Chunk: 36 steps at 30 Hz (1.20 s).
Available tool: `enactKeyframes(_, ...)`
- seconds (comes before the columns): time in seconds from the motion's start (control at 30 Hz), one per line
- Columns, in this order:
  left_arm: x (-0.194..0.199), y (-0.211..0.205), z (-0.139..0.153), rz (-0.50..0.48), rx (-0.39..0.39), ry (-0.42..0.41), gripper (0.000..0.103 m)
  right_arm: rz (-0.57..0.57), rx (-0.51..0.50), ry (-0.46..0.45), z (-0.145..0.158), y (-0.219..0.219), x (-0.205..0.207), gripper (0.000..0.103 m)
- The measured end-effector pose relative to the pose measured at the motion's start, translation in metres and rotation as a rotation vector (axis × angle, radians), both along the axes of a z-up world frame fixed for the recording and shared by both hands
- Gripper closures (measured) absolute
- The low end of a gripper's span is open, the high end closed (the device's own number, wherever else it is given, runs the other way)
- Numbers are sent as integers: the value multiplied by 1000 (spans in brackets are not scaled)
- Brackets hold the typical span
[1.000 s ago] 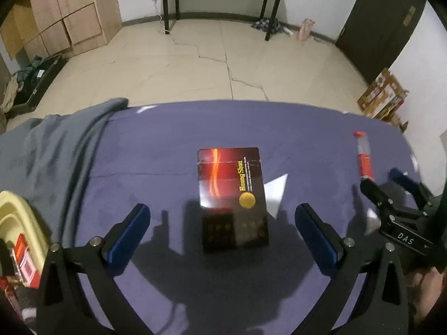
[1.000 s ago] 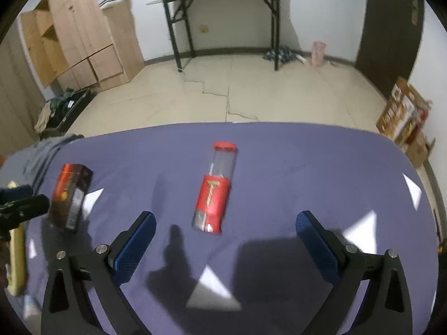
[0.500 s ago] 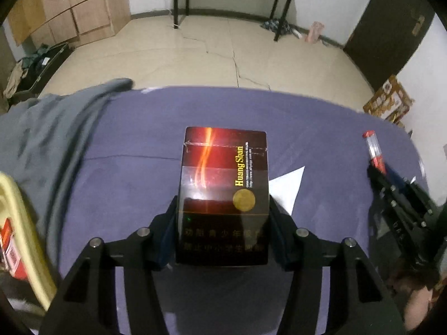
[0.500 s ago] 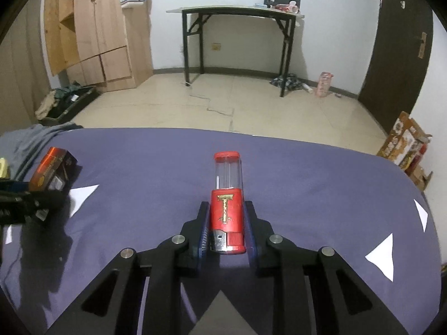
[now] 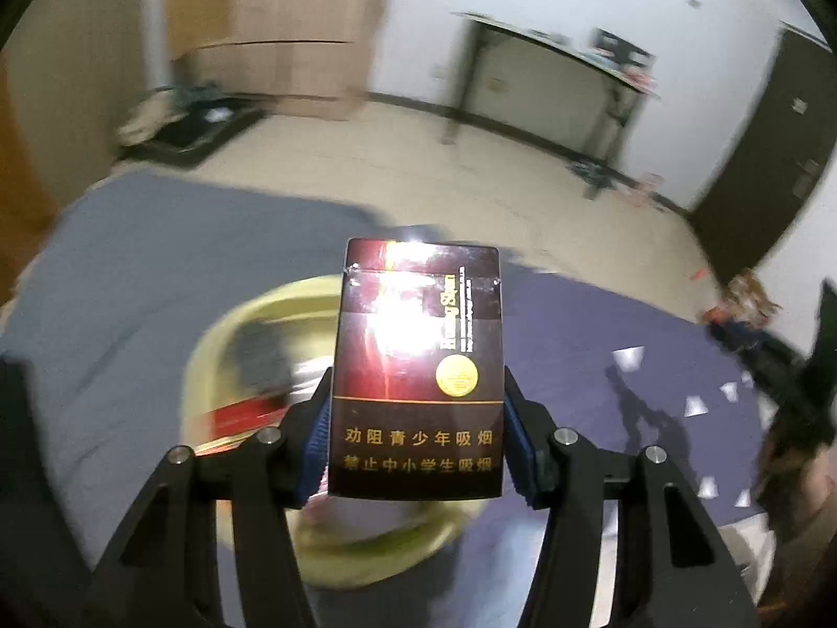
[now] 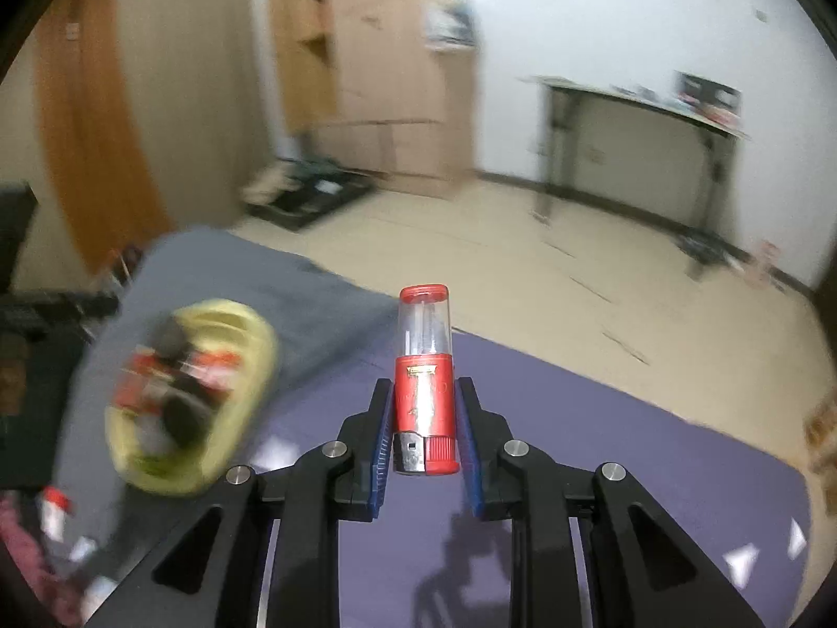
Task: Organize rigid objects
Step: 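Lower the Huang Shan box with the left tool while the right tool lowers the lighter, then grip the yellow tray rim with both tools and lift it off the bed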
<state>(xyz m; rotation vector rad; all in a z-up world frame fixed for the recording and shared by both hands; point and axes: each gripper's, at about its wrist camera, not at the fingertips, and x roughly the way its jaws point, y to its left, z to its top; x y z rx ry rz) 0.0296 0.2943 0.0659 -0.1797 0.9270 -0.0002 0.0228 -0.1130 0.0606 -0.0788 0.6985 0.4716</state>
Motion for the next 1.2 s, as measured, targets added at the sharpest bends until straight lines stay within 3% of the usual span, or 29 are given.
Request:
enactKeyframes(0.13,-30,62,-37,97,49,91,46,158,29,84,10,86,2,81)
enactKeyframes(0.27,-31,79,-90,105,12,191,46,281,-10,192,-15,162,20,81)
enactKeyframes(0.33,-23,81,-103,116,-26,194,46,333,-66,244,-36,195,36,81)
enactKeyframes(0.5,-9,74,-117,81,-32,183,46,368,-195,338,-78,262,94,81)
enactKeyframes(0.7,-3,75,-128,85,-15,165,45,380,-255,384,-106,295,132,81)
enactKeyframes(0.83,-3,76,-126,76,-10,150,45,396,-280,396,-130,308,133,81)
enactKeyframes(0.87,-3,74,-125,72,-4,145,43,395,-264,395,-133,308,133,80)
enactKeyframes(0.93,-4,72,-120,77,5,119,29,399,-232,395,-132,306,133,79)
enactKeyframes(0.97,-7,72,-116,89,10,103,18,392,-213,404,-129,302,132,74)
enactKeyframes(1.0,-11,72,-111,100,10,85,12,383,-196,405,-127,297,133,57)
enactKeyframes(1.03,-15,72,-103,101,-1,60,10,375,-164,390,-118,288,132,41)
enactKeyframes(1.1,-27,69,-86,89,-17,7,1,376,-103,335,-98,267,127,35)
enactKeyframes(1.17,-45,66,-72,111,1,-43,0,378,-76,267,-85,247,123,24)
enactKeyframes(1.2,-58,63,-68,133,0,-64,0,385,-63,225,-78,233,118,4)
